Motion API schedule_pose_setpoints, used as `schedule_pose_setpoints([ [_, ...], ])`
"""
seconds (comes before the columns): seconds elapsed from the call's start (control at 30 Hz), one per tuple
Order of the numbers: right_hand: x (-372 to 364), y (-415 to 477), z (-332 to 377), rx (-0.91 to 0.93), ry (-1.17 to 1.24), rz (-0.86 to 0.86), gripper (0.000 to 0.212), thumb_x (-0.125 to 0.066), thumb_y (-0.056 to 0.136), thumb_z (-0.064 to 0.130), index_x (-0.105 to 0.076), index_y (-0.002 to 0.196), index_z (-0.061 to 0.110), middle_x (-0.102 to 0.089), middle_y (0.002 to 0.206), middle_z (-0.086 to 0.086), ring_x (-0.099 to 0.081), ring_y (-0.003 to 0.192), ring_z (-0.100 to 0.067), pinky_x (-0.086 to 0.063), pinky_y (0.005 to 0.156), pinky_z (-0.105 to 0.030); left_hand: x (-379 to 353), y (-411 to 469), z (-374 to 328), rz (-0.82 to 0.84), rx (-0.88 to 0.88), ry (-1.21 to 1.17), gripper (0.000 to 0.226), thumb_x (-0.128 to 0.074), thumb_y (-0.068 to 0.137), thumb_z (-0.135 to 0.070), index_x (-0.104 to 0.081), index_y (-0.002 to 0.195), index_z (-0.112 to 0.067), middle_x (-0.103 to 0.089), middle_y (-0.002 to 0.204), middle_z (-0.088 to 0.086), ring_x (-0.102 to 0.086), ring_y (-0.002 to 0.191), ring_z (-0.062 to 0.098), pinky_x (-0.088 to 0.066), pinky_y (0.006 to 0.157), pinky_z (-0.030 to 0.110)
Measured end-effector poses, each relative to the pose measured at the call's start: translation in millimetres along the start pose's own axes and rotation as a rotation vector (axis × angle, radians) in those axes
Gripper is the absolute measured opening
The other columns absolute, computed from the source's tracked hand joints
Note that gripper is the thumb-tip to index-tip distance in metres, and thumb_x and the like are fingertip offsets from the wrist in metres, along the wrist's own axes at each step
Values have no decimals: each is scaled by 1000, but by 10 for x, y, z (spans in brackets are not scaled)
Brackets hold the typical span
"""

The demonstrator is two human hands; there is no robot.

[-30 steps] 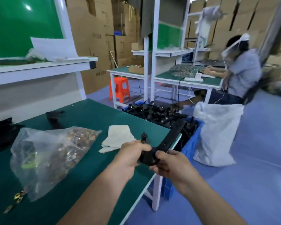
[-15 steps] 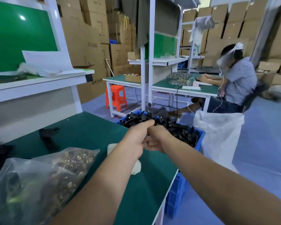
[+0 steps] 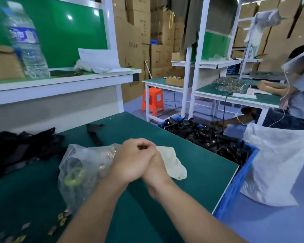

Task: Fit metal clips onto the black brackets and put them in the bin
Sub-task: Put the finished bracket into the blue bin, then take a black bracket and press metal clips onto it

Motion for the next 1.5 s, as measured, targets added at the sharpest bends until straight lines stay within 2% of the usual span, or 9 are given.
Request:
schedule_pose_setpoints([
  [0.27,-1152,-580,269,7,269,461,32,-55,85,5,-75,103,21,-76,85,-10,-72,75,-26,-61,72,-41,1525,-654,469,-335,-27,180,45,-63,85,-3,-76,77,-45,-74,76,-25,-70,75,-5,-53,73,20],
  [0.5,-2178,-753,113,39,-421,807,63,-66,84,25,-52,145,33,-71,77,10,-67,73,0,-54,66,-22,2327,-1443,1714,-586,323,315,30,-67,93,-19,-71,80,-46,-76,89,-17,-66,69,0,-47,55,15],
  [0.57,-2434,-593,38,41,-518,796,76,-63,88,24,-32,158,27,-73,83,11,-64,72,1,-47,58,-18,2330,-1597,2069,-516,450,425,18,-67,94,-39,-71,112,-39,-74,111,-10,-68,84,3,-53,68,21],
  [0.67,-2743,-134,-24,101,-703,625,80,-61,93,26,-20,162,19,-38,158,-7,-47,132,-22,-48,98,-36,2237,-1694,2460,-300,513,742,74,-45,94,-72,-33,157,-34,-32,164,-9,-30,151,13,-29,121,34],
  [0.77,-2924,343,-60,122,-910,392,80,-60,96,35,-20,161,12,-17,167,-12,-19,152,-34,-27,122,-44,2176,-1624,2555,-246,423,767,76,-29,96,-74,-14,162,-39,-10,171,-13,-8,157,12,-10,128,37],
  [1.07,-3250,920,-460,72,-1183,240,59,-57,94,34,-41,146,13,-24,160,-12,-49,129,-35,-32,115,-44,2324,-1481,2516,-429,244,621,14,-69,93,-36,-76,105,-34,-69,115,-23,-56,113,3,-41,107,30],
  [1.23,-3428,614,-361,413,-1164,277,29,-61,84,4,-51,108,15,-45,126,-7,-49,78,-28,-39,79,-37,2450,-1481,2563,-487,263,538,4,-76,84,-33,-74,81,-30,-63,82,-24,-54,88,-2,-43,88,22],
  [1.4,-3295,200,-236,495,-968,323,72,-54,75,-14,-49,137,22,-66,112,-4,-64,91,-31,-41,69,-36,2491,-1544,2561,-678,399,354,12,-74,90,-31,-72,82,-40,-66,73,-27,-62,82,-4,-47,69,13],
  [1.5,-3048,-63,-247,393,-648,348,50,-56,83,-2,-67,114,35,-71,96,13,-67,89,-11,-51,72,-25,2543,-1593,2536,-828,459,282,16,-67,96,-29,-67,87,-43,-68,75,-28,-61,73,-6,-46,61,15],
])
Point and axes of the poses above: each hand's wrist, its own y-axis towards the middle knuckle, its own x-axis out of the back of the hand, z = x × y, the point moved 3 cm from there along y, towards the middle knuckle
